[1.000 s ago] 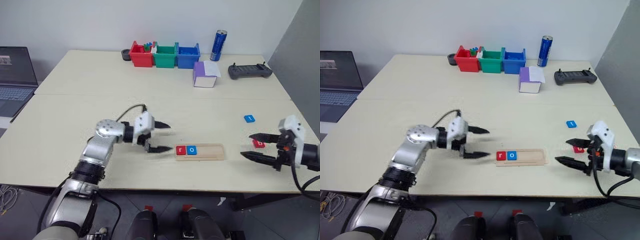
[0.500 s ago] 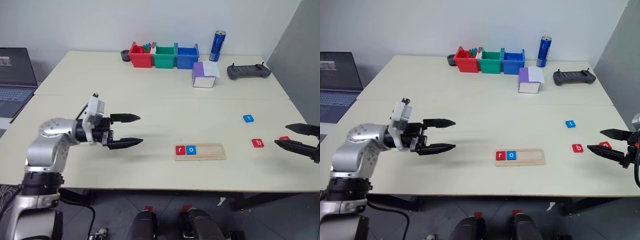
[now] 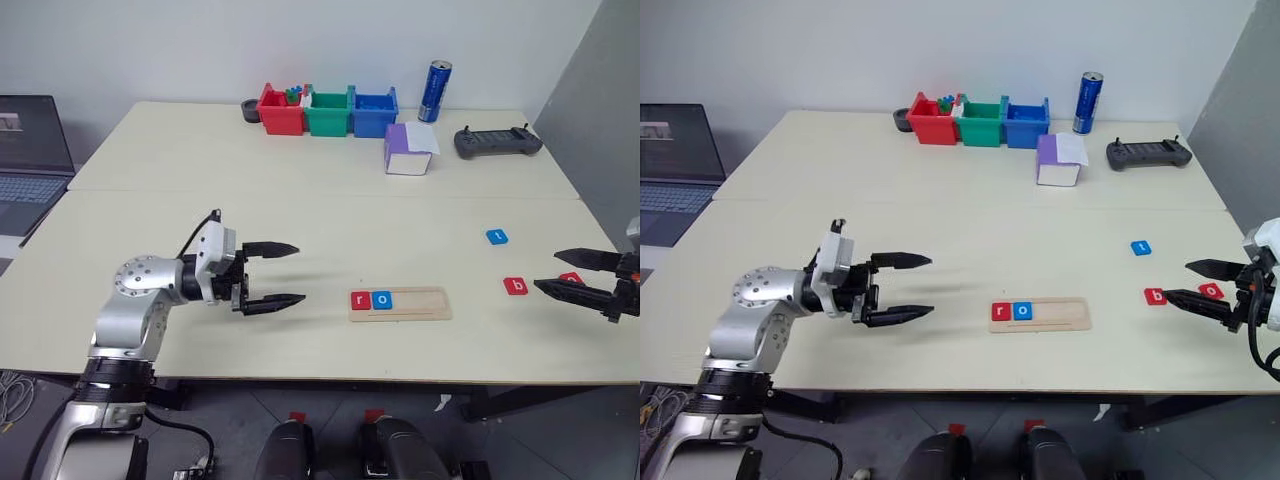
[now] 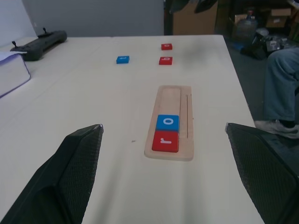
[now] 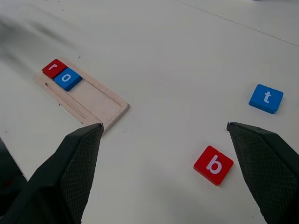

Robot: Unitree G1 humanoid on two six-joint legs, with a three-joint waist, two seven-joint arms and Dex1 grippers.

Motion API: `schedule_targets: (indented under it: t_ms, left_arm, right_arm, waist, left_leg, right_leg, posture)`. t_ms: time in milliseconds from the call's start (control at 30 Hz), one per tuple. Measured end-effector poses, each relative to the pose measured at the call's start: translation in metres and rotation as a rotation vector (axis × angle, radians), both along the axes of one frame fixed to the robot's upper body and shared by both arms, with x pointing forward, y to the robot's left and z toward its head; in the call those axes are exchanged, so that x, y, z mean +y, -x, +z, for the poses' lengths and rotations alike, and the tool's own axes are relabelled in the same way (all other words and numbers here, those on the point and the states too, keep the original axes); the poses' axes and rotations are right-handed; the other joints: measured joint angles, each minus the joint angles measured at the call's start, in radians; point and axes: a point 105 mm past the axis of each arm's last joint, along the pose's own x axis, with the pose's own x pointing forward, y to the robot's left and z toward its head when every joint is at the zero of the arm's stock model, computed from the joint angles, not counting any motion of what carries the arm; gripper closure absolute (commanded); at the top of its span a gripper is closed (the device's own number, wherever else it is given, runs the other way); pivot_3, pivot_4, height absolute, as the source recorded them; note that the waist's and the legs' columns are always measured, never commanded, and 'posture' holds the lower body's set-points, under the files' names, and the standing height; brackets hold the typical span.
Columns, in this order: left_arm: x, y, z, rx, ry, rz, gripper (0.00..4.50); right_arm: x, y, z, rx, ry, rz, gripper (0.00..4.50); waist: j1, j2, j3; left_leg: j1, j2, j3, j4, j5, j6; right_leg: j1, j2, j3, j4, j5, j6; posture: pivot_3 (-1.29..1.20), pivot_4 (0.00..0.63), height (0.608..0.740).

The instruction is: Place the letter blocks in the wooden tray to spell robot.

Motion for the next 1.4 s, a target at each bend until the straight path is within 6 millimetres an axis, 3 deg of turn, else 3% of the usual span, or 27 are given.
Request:
schedule_targets:
  t_ms: [233, 733, 1400]
  left_arm:
    - [-0.006, 0.000, -0.021, -0.031, 0.054, -0.021, 0.06]
    - [0.003, -0.002, -0.047, 0.031, 0.077, 0.021, 0.06]
    - [0.005, 0.001, -0.048, 0.040, 0.061, -0.005, 0.06]
  right_arm:
    - [0.006, -0.005, -0.003, -0.001, -0.006, 0.012, 0.00]
    - [0.013, -0.007, -0.009, 0.011, -0.026, 0.026, 0.00]
    - [0.015, -0.009, -0.007, 0.003, -0.025, 0.036, 0.00]
  waist:
    - [-0.001, 0.000, 0.000]
    - [-0.002, 0.000, 0.000]
    - [-0.002, 0.000, 0.000]
  left_leg:
    - [0.000, 0.000, 0.000, 0.000, 0.000, 0.000]
    - [0.000, 0.000, 0.000, 0.000, 0.000, 0.000]
    - [0.000, 0.000, 0.000, 0.000, 0.000, 0.000]
  right_leg:
    - [0.000, 0.000, 0.000, 0.001, 0.000, 0.000]
    - [0.000, 0.000, 0.000, 0.000, 0.000, 0.000]
    - [0.000, 0.000, 0.000, 0.000, 0.000, 0.000]
  posture:
    - [0.00, 0.150, 0.740]
    - [0.00, 0.150, 0.740]
    - [0.00, 0.150, 0.740]
